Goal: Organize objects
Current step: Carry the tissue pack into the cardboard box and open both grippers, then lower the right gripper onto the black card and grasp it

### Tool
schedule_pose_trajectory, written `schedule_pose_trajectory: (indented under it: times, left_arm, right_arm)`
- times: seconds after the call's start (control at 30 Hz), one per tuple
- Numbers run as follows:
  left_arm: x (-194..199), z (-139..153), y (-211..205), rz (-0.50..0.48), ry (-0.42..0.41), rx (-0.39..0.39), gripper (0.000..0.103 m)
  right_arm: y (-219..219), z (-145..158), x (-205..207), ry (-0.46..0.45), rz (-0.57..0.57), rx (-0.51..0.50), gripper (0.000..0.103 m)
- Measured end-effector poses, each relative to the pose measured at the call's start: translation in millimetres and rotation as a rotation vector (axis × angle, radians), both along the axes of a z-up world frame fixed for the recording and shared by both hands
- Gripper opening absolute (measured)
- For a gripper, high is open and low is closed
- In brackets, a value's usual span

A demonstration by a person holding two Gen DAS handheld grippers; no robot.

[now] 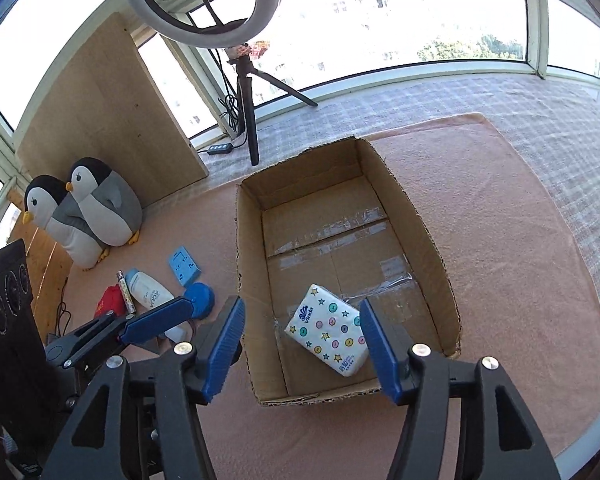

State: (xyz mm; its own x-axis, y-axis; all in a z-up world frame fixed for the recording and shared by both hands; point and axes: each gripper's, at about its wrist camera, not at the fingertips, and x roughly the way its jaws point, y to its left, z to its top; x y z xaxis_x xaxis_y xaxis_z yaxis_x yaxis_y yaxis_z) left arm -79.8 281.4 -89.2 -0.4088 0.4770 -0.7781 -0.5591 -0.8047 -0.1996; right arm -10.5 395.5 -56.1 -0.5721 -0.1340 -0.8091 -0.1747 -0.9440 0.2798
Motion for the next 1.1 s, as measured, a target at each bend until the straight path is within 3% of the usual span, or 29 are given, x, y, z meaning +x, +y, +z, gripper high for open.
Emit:
schedule_pose_trajectory:
  times: [0.27, 0.63, 0.87, 1.1]
  left_arm:
    - [13, -3, -105, 0.236, 0.044, -0.089, 0.062]
    - [58, 7, -271, 0.544, 0.043, -0.109, 0.064]
    - [86, 0, -332, 0.636, 0.019, -0.139, 0.064]
    - [97, -3, -356, 0.656, 0.002, -0.149, 0.064]
  right_arm:
    - [-48, 3, -15, 0.019, 0.139, 0.050, 0.058]
    - [-173, -18, -50, -0.018, 0.496, 0.120, 0.058]
    - [-236, -41, -76, -0.054, 0.649, 0.143, 0.060]
    - [-273, -66, -100, -0.101, 0.708, 0.191, 0.060]
